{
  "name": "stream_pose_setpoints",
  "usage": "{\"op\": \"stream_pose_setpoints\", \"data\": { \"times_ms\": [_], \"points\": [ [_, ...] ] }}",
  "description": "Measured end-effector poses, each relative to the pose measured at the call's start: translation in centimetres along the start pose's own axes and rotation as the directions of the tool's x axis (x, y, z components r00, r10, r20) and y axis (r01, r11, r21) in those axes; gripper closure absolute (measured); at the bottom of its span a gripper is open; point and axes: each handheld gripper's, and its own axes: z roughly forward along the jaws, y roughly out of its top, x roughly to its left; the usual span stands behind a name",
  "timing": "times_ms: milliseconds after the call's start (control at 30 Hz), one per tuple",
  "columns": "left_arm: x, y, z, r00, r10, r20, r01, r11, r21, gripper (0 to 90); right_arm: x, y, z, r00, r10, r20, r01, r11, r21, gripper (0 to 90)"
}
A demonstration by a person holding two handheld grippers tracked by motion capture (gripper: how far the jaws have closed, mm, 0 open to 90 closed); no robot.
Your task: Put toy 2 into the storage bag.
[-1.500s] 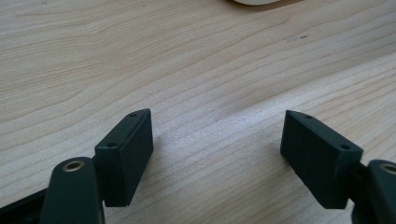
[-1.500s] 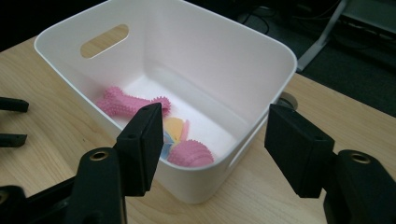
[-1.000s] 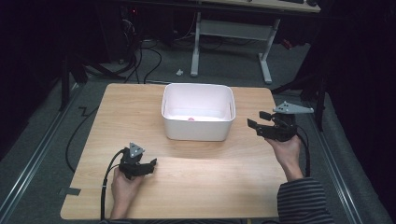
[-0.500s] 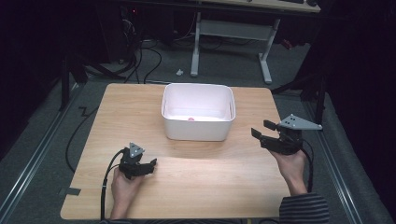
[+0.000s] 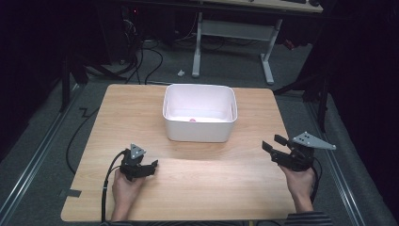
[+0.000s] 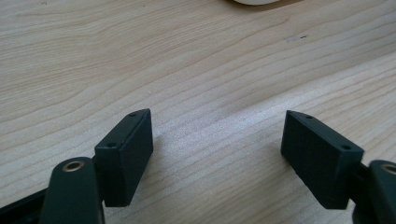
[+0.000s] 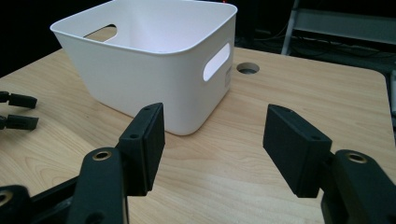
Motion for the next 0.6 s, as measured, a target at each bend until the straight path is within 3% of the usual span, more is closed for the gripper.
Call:
{"op": "stream_pose_setpoints", "data": {
  "times_ms": [600],
  "points": [
    [0.0, 0.0, 0.0, 1.0, 0.001, -0.001, -0.001, 1.0, 0.0, 25.5, 0.2, -4.1, 2.1, 0.998, 0.06, -0.022, -0.06, 0.998, 0.0, 39.0]
  ]
}}
